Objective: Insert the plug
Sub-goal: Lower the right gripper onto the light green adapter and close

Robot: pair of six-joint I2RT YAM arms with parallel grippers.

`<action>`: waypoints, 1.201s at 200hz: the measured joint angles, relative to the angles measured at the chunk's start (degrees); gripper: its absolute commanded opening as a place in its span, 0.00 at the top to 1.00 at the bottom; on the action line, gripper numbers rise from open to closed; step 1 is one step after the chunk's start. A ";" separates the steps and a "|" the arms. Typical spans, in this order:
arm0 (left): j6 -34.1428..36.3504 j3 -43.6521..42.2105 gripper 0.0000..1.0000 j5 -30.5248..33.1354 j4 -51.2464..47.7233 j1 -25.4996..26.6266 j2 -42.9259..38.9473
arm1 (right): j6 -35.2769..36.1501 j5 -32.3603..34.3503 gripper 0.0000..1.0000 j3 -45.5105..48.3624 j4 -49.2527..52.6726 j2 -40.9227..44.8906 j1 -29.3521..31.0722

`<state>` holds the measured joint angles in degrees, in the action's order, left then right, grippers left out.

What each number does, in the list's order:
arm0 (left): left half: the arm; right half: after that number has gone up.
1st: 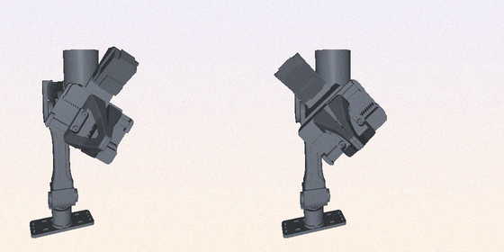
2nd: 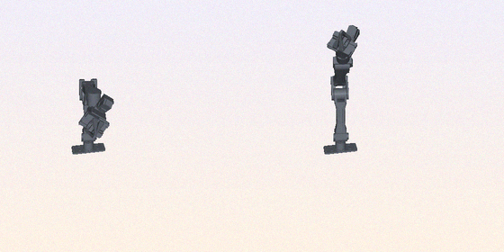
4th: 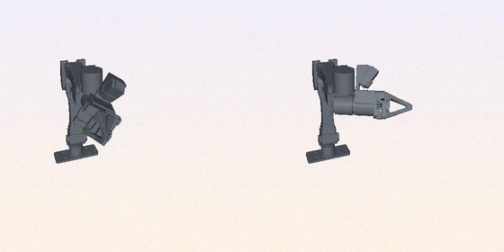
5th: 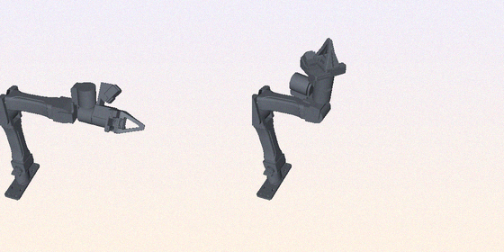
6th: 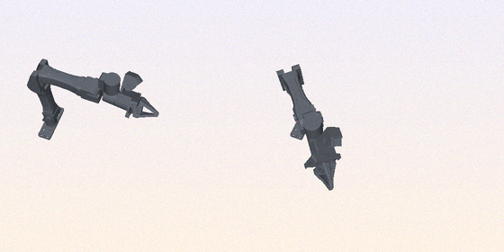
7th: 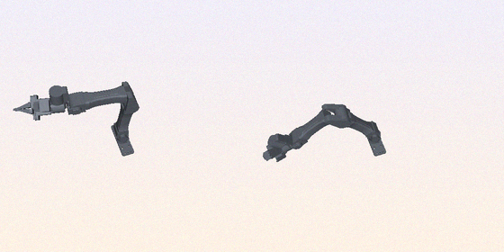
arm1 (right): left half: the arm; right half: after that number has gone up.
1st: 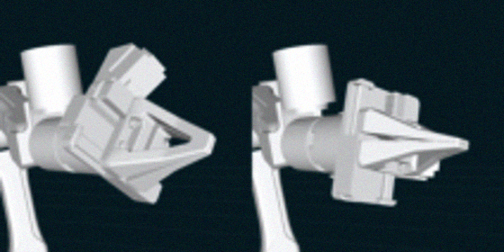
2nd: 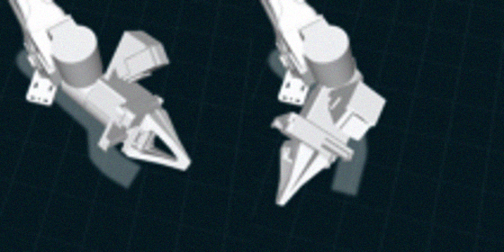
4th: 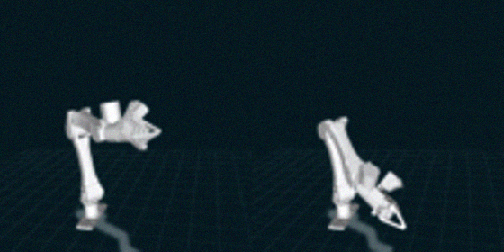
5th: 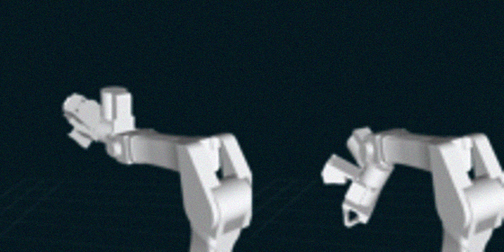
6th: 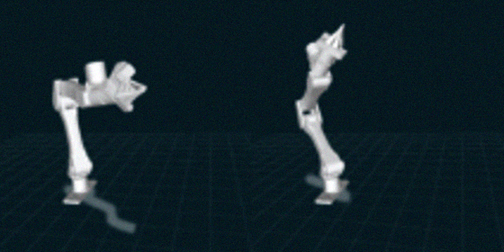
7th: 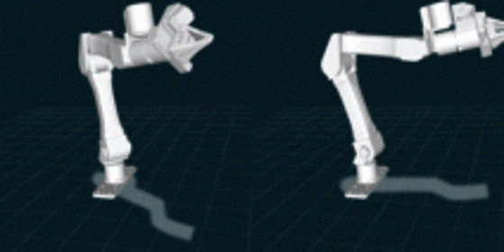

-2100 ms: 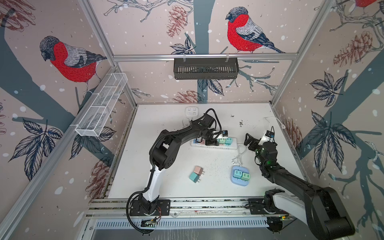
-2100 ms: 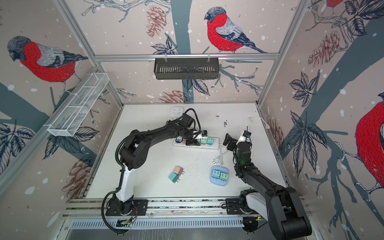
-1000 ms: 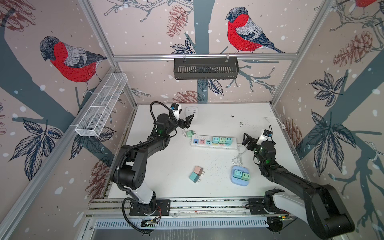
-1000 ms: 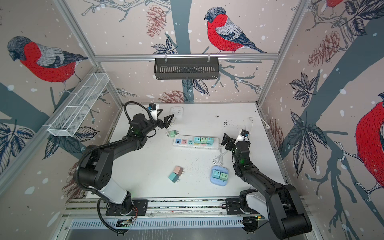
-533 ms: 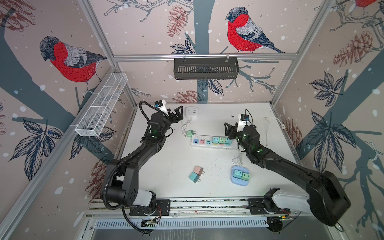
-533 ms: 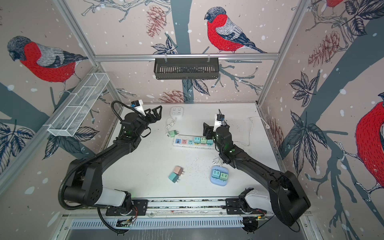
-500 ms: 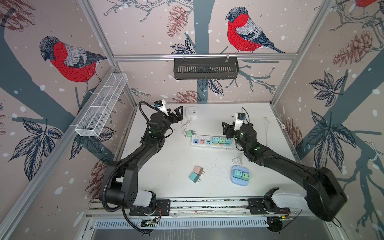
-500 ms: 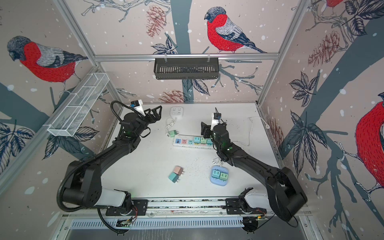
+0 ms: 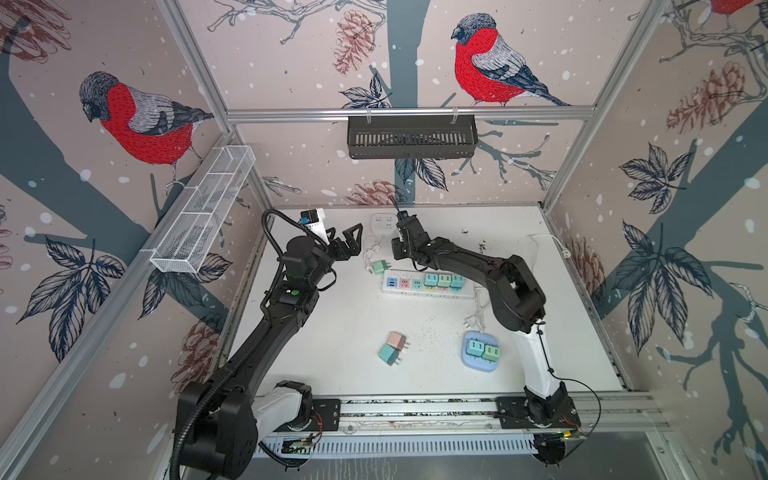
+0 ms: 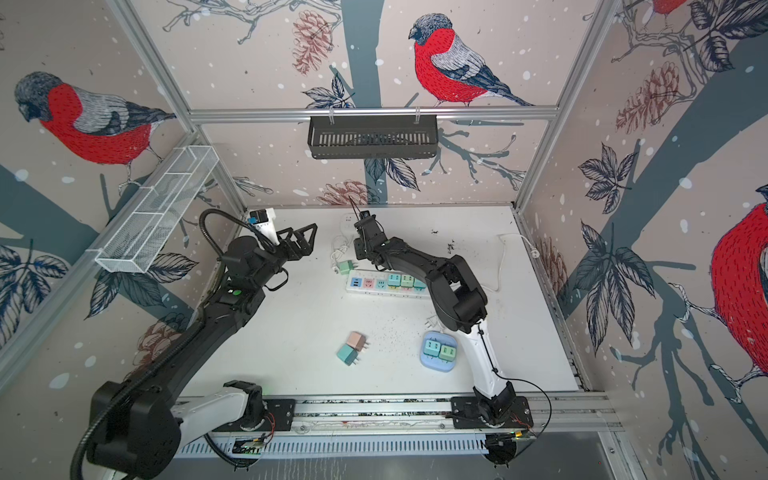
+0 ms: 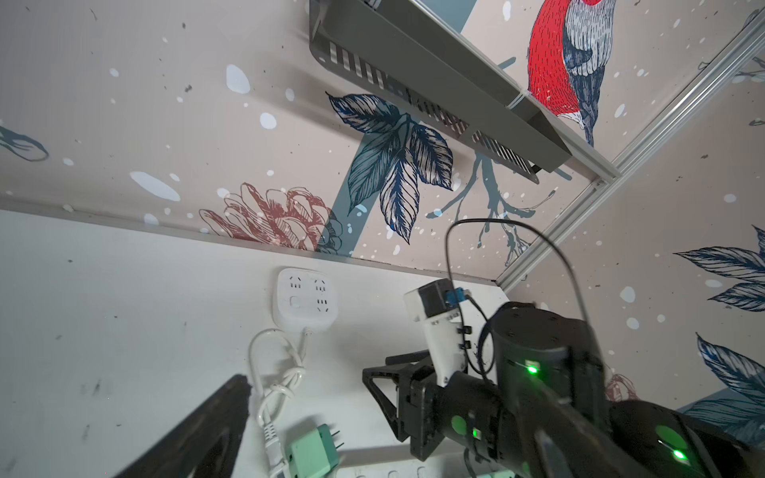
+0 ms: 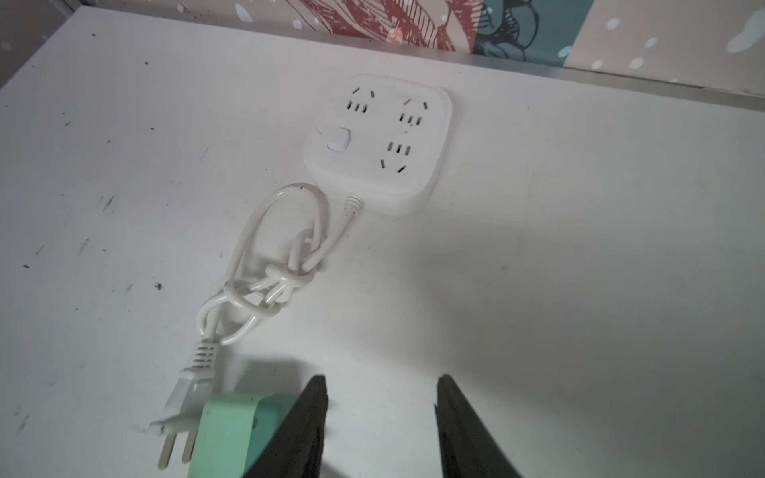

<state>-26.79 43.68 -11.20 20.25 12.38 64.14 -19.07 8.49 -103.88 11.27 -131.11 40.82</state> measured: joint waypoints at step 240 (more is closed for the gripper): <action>2.21 0.26 0.01 1.92 -1.88 0.00 -0.81 | 2.67 -0.46 0.25 13.40 6.16 6.75 6.32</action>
<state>-24.58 43.94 -9.28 18.37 12.38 63.33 -16.40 8.03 -90.48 17.43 -124.36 47.13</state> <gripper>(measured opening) 0.990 0.704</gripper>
